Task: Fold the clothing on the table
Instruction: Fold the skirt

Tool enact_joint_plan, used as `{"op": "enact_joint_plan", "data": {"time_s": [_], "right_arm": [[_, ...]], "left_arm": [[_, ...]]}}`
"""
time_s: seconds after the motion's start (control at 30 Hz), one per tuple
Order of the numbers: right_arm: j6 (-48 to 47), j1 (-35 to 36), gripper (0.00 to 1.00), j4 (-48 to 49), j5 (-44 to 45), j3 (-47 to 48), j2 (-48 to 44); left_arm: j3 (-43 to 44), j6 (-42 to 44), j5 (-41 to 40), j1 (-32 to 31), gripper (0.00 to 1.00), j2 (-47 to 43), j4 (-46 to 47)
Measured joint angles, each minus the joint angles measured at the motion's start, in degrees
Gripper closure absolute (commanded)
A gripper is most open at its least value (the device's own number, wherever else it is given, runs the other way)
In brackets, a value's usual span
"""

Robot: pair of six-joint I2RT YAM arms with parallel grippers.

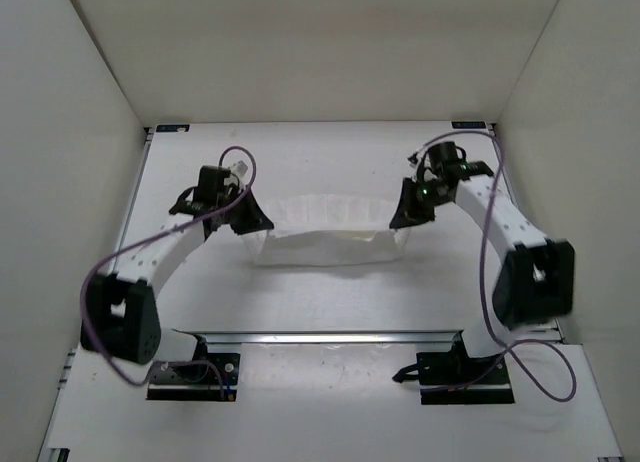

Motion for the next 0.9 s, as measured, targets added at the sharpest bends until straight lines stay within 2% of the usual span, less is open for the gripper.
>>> {"op": "enact_joint_plan", "data": {"time_s": [0.03, 0.07, 0.13, 0.17, 0.2, 0.27, 0.37, 0.5, 0.7, 0.77, 0.9], "right_arm": [[-0.22, -0.26, 0.93, 0.22, 0.72, 3.96, 5.20], [-0.50, -0.61, 0.85, 1.22, 1.20, 7.67, 10.12], [-0.74, -1.44, 0.59, 4.13, 2.47, 15.26, 19.69], [-0.83, -2.08, 0.56, 4.76, 3.30, 18.32, 23.43], [-0.72, -2.78, 0.54, 5.51, 4.20, 21.86, 27.21], [-0.48, -3.58, 0.49, 6.69, 6.51, 27.54, 32.28], [-0.28, -4.11, 0.46, 8.26, 9.60, 29.55, 33.22], [1.11, -4.20, 0.45, 14.23, 11.63, 17.90, 24.57], [6.45, -6.95, 0.43, 24.02, 8.31, -11.30, 4.22], [8.20, -8.59, 0.42, 27.41, 6.69, -17.35, 0.83], [10.49, -10.25, 0.42, 31.91, 3.69, -22.84, -0.17]], "left_arm": [[2.12, 0.37, -0.07, 0.50, 0.75, 4.48, 1.44], [4.68, 0.90, -0.15, 1.20, 0.67, 9.20, 2.43], [9.53, 1.46, -0.57, 2.82, 0.56, 17.40, 3.98], [12.26, 1.55, -0.68, 3.91, 0.53, 21.44, 4.61], [14.53, 1.42, -0.63, 5.05, 0.45, 25.03, 5.97], [16.92, 0.52, -0.42, 6.95, 0.45, 29.42, 8.57], [16.83, -0.96, -0.07, 9.03, 0.42, 30.18, 10.71], [12.28, -1.64, 0.09, 8.87, 0.40, 24.55, 14.10], [-4.59, -1.55, -1.22, 4.02, 0.35, 9.73, 16.55], [-9.79, -1.75, -1.99, 2.71, 0.34, 6.21, 16.96], [-17.55, -2.49, -3.87, 2.45, 0.36, 1.53, 17.79]]}}
